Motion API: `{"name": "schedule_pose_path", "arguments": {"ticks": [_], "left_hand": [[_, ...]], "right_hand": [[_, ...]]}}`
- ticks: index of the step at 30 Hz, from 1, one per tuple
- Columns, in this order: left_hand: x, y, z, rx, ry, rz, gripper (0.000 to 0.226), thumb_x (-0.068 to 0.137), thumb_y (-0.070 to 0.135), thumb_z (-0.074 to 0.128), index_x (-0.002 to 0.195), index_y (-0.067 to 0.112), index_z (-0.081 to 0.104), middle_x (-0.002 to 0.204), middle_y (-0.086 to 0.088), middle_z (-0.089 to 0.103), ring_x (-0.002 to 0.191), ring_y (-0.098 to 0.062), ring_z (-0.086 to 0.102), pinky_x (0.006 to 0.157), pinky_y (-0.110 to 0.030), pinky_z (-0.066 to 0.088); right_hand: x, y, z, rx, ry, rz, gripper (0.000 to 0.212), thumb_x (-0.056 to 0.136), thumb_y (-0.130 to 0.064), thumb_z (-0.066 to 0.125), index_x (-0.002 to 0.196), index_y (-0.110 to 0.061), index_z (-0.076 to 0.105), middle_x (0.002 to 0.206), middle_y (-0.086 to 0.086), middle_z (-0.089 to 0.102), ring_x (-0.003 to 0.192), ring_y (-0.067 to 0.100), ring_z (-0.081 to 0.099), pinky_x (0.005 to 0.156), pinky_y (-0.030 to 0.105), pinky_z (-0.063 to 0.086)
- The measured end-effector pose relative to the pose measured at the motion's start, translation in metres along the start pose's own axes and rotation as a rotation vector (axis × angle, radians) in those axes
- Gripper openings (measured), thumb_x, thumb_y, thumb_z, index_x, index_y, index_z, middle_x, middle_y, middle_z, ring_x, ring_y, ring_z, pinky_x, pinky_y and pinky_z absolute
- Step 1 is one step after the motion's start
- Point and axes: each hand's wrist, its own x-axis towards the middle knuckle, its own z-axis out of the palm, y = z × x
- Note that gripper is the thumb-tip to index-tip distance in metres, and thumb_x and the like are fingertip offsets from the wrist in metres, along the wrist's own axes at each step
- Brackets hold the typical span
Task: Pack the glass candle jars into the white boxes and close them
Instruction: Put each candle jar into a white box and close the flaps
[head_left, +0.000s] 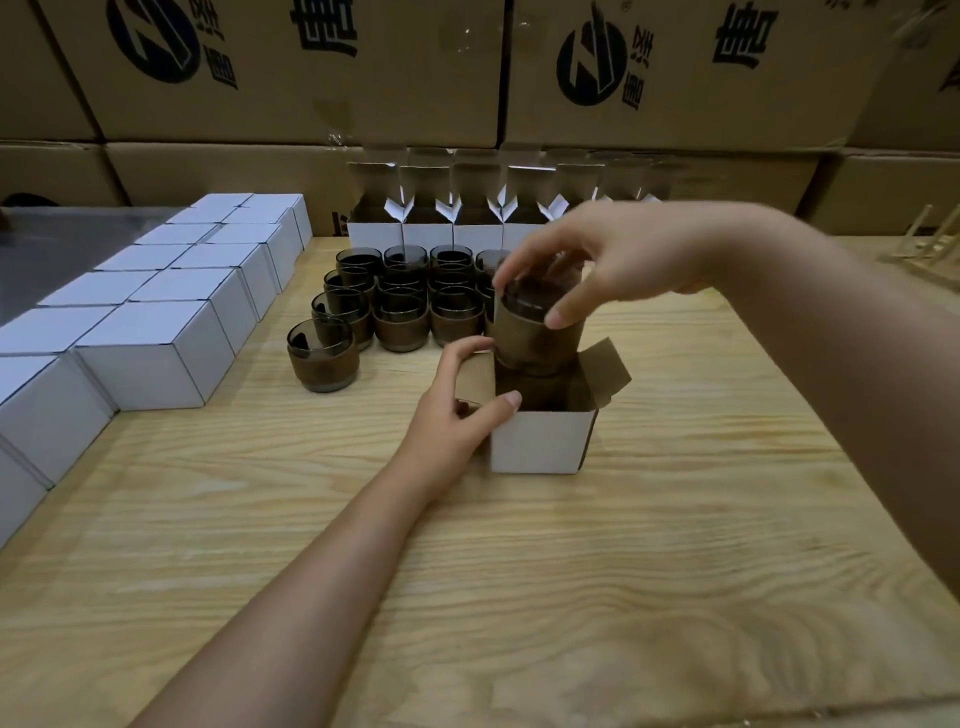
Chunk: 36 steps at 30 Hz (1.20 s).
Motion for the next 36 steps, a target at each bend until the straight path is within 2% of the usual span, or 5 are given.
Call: {"name": "schedule_pose_path", "arguments": {"ticks": [4, 21, 31, 34, 36], "left_hand": [[0.0, -0.001, 0.0, 0.003, -0.006, 0.028, 0.059, 0.069, 0.053, 0.062, 0.124, 0.04, 0.045, 0.115, 0.032, 0.053, 0.09, -0.005, 0.062, 0.078, -0.032, 0.053], [-0.001, 0.002, -0.001, 0.019, -0.007, 0.016, 0.066, 0.068, 0.053, 0.063, 0.128, 0.03, 0.046, 0.109, 0.033, 0.057, 0.097, -0.005, 0.063, 0.087, -0.046, 0.053], [-0.001, 0.0, -0.001, 0.027, -0.012, 0.029, 0.067, 0.069, 0.054, 0.063, 0.128, 0.03, 0.046, 0.107, 0.038, 0.054, 0.099, 0.002, 0.061, 0.082, -0.029, 0.053], [-0.001, 0.0, -0.001, 0.035, -0.011, 0.041, 0.064, 0.07, 0.054, 0.062, 0.127, 0.03, 0.046, 0.108, 0.038, 0.054, 0.101, 0.006, 0.058, 0.084, -0.024, 0.052], [-0.001, 0.0, -0.001, 0.015, -0.009, 0.034, 0.064, 0.07, 0.052, 0.064, 0.128, 0.029, 0.046, 0.107, 0.034, 0.058, 0.098, 0.002, 0.061, 0.085, -0.029, 0.053]], "right_hand": [[0.002, 0.011, 0.02, 0.013, -0.031, 0.024, 0.043, 0.084, -0.013, 0.069, 0.119, -0.036, 0.057, 0.116, -0.012, 0.053, 0.112, 0.013, 0.052, 0.081, 0.022, 0.047], [0.013, 0.021, 0.05, -0.21, -0.076, 0.049, 0.055, 0.078, -0.017, 0.075, 0.123, -0.041, 0.054, 0.118, -0.011, 0.053, 0.095, 0.015, 0.06, 0.074, 0.038, 0.059], [0.011, 0.015, 0.05, -0.419, -0.121, -0.005, 0.058, 0.085, -0.021, 0.068, 0.137, -0.037, 0.047, 0.093, -0.022, 0.052, 0.097, 0.011, 0.057, 0.078, 0.027, 0.054], [-0.004, 0.02, 0.044, -0.205, -0.105, 0.013, 0.066, 0.086, -0.02, 0.069, 0.135, -0.053, 0.039, 0.092, -0.025, 0.056, 0.097, 0.004, 0.061, 0.073, 0.019, 0.055], [-0.015, 0.03, 0.046, 0.059, 0.123, -0.111, 0.052, 0.09, -0.015, 0.064, 0.124, -0.051, 0.048, 0.097, -0.029, 0.063, 0.1, -0.003, 0.062, 0.079, 0.013, 0.052]]}}
